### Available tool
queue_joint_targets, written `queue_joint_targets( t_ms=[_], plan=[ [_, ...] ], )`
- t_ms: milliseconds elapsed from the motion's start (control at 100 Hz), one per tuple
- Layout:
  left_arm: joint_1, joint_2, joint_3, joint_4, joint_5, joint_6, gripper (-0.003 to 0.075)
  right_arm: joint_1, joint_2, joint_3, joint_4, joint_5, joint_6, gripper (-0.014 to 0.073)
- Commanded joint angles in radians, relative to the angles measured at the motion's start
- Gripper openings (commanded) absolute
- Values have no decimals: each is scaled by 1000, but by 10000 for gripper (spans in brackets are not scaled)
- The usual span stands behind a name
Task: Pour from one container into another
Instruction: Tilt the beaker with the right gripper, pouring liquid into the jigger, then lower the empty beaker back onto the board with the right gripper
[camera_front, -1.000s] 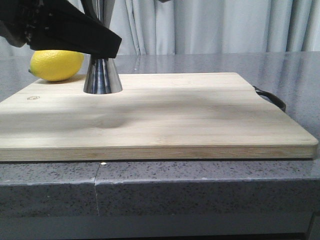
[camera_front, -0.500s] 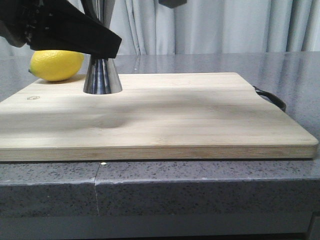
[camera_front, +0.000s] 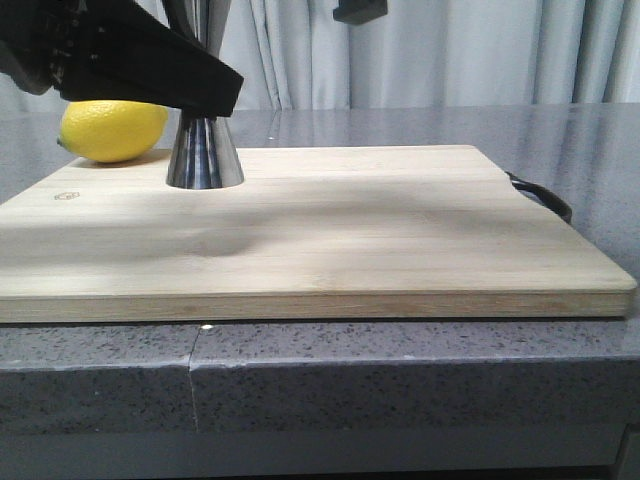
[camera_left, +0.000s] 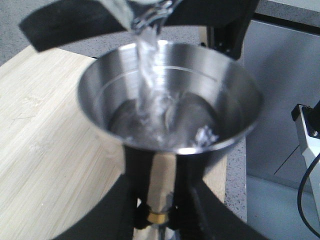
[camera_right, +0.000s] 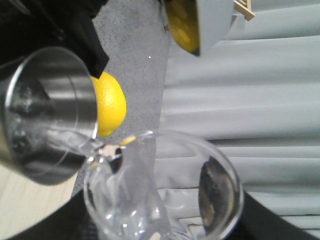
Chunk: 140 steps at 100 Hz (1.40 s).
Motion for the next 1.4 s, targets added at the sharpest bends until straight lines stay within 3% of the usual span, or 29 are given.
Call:
queue_joint_targets(
  t_ms=[0,450,710,930,1070,1170,1290,1390],
  plan=[
    [-8,-34,-29,-69,39,-7,-20,1,-42,-35,4,-7,-5,255],
    [-8,-34,-29,-69,39,-7,-20,1,-42,-35,8,-22,11,255],
    [-8,-34,-29,-69,39,-7,-20,1,-42,-35,44,-52,318,255],
    [-8,-34,-29,-64,39,-7,-20,-3,-42,-35,90,-15,374,255],
    [-8,-34,-29,-64,39,-7,-20,-31,-42,-35,181,31,374,255],
    [-8,-34,-29,-64,39,-7,-20,-91,-42,-35,333,20,374,255],
    [-8,-34,-29,-64,39,-7,-20,-189,-42,-35,522,-47,399,255],
    [-8,-34,-29,-64,39,-7,-20,-272,-36,-31,605,-146,458,255]
  ],
)
